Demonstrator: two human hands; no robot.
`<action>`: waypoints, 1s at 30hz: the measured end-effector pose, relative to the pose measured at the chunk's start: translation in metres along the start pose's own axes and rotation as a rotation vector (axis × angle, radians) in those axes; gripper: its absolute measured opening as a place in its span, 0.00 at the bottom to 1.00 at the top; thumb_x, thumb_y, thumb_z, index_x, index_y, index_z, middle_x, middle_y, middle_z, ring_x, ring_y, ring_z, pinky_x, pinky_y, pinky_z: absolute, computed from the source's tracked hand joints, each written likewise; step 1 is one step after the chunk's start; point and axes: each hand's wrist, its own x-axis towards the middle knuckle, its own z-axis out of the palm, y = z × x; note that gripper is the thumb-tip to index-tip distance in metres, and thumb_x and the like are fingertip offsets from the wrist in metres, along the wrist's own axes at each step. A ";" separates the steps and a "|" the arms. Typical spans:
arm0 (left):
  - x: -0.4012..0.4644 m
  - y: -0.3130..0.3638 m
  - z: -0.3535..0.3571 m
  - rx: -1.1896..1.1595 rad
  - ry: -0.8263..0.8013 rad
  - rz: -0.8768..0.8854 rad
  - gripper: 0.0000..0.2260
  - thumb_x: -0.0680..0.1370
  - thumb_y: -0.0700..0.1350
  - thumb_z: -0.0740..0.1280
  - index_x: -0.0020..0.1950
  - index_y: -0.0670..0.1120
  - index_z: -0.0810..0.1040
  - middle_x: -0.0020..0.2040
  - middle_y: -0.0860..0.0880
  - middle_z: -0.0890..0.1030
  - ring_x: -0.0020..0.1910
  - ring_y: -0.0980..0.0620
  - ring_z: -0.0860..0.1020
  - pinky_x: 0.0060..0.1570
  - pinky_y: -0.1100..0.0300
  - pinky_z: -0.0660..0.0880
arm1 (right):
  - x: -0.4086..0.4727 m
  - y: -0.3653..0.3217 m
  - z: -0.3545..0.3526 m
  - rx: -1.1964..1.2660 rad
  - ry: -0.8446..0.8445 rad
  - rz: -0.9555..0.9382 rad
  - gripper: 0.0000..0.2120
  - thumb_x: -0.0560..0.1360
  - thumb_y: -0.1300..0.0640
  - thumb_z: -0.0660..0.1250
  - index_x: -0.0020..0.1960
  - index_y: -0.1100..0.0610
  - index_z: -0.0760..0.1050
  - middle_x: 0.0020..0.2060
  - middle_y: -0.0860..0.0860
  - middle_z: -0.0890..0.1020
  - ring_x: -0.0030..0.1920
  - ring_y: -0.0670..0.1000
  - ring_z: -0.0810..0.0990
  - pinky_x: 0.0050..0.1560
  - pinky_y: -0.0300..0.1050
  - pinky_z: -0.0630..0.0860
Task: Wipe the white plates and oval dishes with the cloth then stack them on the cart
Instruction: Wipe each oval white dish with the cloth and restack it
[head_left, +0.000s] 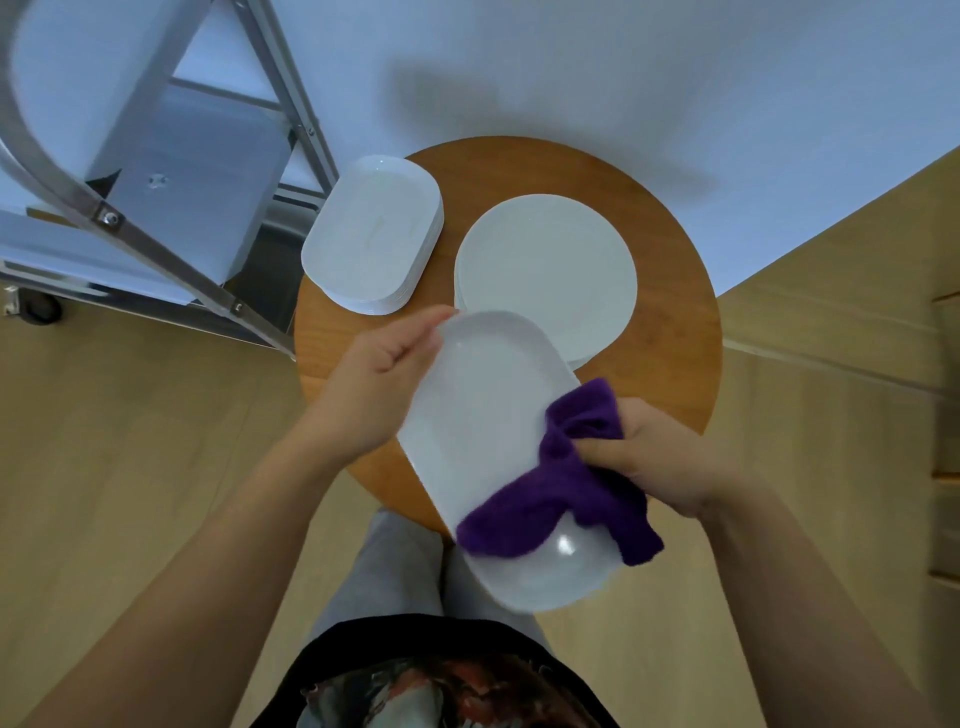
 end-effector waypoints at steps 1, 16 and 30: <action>0.002 0.000 0.005 0.017 -0.069 -0.009 0.14 0.83 0.43 0.55 0.61 0.57 0.77 0.51 0.65 0.81 0.54 0.66 0.77 0.50 0.69 0.76 | 0.003 -0.003 0.002 -0.052 -0.055 0.015 0.04 0.75 0.61 0.68 0.43 0.56 0.80 0.40 0.54 0.84 0.41 0.53 0.83 0.41 0.41 0.79; -0.020 -0.019 0.041 -0.157 0.357 -0.344 0.11 0.82 0.55 0.53 0.48 0.56 0.74 0.44 0.55 0.78 0.39 0.66 0.76 0.36 0.70 0.74 | 0.037 -0.011 0.043 0.508 0.554 -0.075 0.05 0.77 0.58 0.65 0.45 0.56 0.79 0.38 0.51 0.84 0.40 0.50 0.83 0.38 0.43 0.79; -0.018 -0.005 -0.016 0.121 -0.216 -0.354 0.18 0.81 0.53 0.57 0.46 0.41 0.78 0.41 0.44 0.82 0.37 0.49 0.80 0.42 0.56 0.77 | 0.037 -0.009 -0.012 0.274 0.151 0.078 0.04 0.76 0.62 0.65 0.46 0.59 0.78 0.38 0.53 0.84 0.39 0.50 0.83 0.36 0.41 0.78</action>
